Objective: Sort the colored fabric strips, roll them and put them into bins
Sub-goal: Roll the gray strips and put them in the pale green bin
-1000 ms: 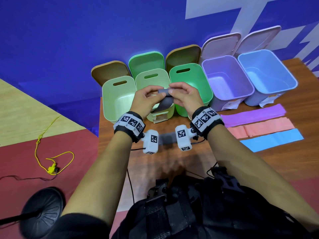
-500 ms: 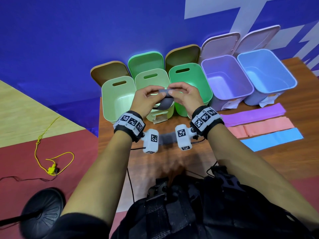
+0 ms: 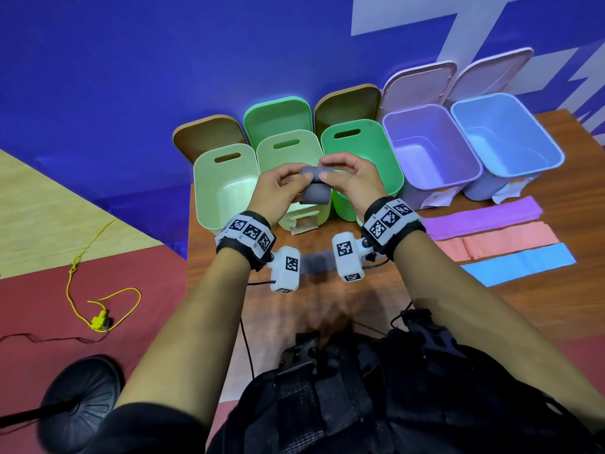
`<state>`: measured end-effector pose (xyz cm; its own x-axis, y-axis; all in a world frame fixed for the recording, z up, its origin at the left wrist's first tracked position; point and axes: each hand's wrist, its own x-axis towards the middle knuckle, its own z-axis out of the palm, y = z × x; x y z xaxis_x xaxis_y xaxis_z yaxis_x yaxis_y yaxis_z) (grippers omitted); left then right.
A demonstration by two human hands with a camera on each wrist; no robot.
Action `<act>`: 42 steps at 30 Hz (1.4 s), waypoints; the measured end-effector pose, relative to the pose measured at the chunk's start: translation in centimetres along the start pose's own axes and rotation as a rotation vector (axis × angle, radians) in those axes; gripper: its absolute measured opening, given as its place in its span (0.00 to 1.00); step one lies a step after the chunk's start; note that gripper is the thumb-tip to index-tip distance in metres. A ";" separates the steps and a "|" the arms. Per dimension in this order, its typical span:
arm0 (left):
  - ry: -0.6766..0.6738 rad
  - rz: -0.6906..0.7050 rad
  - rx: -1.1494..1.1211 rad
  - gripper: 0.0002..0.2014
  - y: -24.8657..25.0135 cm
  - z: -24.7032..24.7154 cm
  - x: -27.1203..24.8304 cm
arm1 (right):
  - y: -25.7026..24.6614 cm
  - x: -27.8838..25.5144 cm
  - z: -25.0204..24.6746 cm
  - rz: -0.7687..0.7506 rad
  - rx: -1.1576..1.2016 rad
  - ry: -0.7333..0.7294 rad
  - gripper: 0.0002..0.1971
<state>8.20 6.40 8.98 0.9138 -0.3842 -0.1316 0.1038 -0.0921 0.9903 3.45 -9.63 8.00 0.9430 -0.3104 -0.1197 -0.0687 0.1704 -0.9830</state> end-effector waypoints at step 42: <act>0.005 -0.010 0.020 0.12 0.5 0.2 -0.2 | 0.6 0.4 -0.1 -0.047 -0.092 0.019 0.13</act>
<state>8.03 6.26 9.46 0.9147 -0.3786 -0.1416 0.1055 -0.1144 0.9878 3.77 -9.80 7.37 0.9397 -0.3336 -0.0750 -0.0552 0.0686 -0.9961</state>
